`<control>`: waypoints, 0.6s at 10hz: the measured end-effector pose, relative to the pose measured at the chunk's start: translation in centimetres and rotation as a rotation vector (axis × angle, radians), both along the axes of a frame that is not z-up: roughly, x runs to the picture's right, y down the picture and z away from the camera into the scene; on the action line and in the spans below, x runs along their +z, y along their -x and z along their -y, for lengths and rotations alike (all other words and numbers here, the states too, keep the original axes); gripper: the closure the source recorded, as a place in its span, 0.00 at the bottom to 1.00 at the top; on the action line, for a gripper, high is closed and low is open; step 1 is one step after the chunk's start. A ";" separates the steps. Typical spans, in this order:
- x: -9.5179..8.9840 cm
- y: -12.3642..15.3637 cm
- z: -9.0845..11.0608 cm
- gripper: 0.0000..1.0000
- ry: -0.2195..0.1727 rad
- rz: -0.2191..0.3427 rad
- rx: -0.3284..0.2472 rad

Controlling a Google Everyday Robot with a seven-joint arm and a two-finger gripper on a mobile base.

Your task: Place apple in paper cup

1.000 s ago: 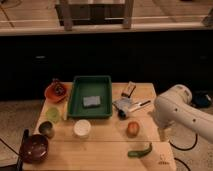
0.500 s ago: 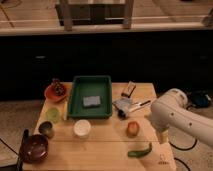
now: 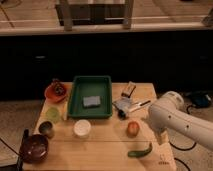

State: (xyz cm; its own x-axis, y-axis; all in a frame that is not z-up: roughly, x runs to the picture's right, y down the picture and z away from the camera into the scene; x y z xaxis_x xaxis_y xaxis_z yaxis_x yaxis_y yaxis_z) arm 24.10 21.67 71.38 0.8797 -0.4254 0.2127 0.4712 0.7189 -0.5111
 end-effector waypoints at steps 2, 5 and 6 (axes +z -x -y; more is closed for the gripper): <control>0.3 0.4 -0.3 0.20 0.003 0.035 -0.043; 0.5 0.8 -0.6 0.20 0.006 0.077 -0.091; 0.7 0.9 -0.8 0.20 0.007 0.091 -0.107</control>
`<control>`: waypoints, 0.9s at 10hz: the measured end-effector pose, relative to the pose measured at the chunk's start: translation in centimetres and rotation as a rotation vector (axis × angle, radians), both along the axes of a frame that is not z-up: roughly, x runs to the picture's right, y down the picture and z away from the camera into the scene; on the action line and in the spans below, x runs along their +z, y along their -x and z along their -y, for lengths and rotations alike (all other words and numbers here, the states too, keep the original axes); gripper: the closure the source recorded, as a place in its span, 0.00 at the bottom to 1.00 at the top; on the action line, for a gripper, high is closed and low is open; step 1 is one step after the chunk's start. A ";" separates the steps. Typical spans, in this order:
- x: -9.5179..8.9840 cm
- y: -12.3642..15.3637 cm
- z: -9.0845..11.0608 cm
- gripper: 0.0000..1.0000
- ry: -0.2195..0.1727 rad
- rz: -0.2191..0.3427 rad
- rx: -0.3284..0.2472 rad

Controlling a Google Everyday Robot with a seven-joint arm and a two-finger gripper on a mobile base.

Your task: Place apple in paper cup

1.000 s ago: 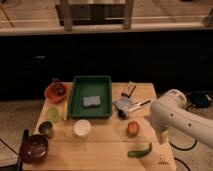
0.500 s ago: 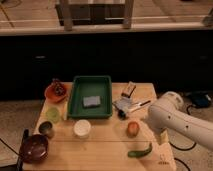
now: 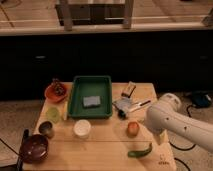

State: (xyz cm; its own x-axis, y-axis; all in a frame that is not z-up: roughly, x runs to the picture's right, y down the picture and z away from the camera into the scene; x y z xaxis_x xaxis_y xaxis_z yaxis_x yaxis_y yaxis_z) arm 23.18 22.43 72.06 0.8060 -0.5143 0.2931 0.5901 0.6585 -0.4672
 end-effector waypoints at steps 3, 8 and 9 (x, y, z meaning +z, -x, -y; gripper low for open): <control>0.5 0.6 -0.4 0.20 0.003 0.048 -0.061; 1.5 2.2 -0.7 0.20 0.007 0.133 -0.160; 1.7 2.5 -0.8 0.20 0.007 0.151 -0.169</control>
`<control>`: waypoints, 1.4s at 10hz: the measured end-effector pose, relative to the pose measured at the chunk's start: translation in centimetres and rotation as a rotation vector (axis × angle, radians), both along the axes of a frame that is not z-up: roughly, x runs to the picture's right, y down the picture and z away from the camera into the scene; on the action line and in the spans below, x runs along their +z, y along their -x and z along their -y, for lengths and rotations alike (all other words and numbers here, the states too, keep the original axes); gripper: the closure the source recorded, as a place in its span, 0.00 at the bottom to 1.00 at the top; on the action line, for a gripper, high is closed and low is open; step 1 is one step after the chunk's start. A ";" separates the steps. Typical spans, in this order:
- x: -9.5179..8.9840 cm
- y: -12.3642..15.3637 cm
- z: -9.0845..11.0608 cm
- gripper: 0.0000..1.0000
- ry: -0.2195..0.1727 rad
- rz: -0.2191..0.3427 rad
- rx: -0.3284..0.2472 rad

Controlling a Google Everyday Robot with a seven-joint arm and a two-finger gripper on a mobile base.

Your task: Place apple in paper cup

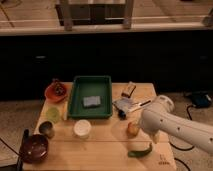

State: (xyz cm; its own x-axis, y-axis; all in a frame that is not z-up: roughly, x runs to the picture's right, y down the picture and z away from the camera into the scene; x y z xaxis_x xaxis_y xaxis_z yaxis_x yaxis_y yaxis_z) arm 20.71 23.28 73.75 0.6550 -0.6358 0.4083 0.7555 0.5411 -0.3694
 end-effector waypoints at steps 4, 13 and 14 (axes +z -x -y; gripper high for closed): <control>0.5 1.3 -0.2 0.20 0.008 0.048 -0.023; 1.9 2.9 -0.5 0.20 0.028 0.137 -0.055; 2.0 3.0 -0.5 0.20 0.030 0.143 -0.057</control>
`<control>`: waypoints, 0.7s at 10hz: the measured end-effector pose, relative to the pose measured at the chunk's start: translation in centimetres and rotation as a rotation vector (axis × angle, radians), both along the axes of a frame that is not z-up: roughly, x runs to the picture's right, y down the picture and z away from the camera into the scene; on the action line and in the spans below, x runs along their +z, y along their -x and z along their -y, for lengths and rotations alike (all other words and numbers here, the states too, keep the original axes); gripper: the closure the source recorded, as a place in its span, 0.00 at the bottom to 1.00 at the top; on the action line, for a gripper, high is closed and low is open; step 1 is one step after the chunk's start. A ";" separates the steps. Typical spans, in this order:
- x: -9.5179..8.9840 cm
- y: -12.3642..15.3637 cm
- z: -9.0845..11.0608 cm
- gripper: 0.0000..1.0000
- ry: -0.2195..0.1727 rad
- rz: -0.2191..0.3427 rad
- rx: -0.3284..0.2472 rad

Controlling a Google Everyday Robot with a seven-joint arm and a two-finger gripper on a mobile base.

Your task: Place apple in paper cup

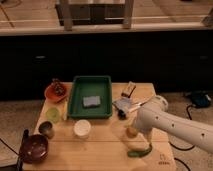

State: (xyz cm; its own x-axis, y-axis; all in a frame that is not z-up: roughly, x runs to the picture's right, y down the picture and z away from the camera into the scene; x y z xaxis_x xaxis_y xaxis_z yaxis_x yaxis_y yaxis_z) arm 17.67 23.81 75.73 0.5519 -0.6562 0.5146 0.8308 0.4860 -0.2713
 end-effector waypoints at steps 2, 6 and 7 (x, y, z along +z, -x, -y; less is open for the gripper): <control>0.3 0.4 -0.1 0.20 0.009 0.016 -0.011; 0.9 0.6 -0.2 0.20 0.025 0.040 -0.025; 1.1 0.6 -0.2 0.20 0.029 0.047 -0.030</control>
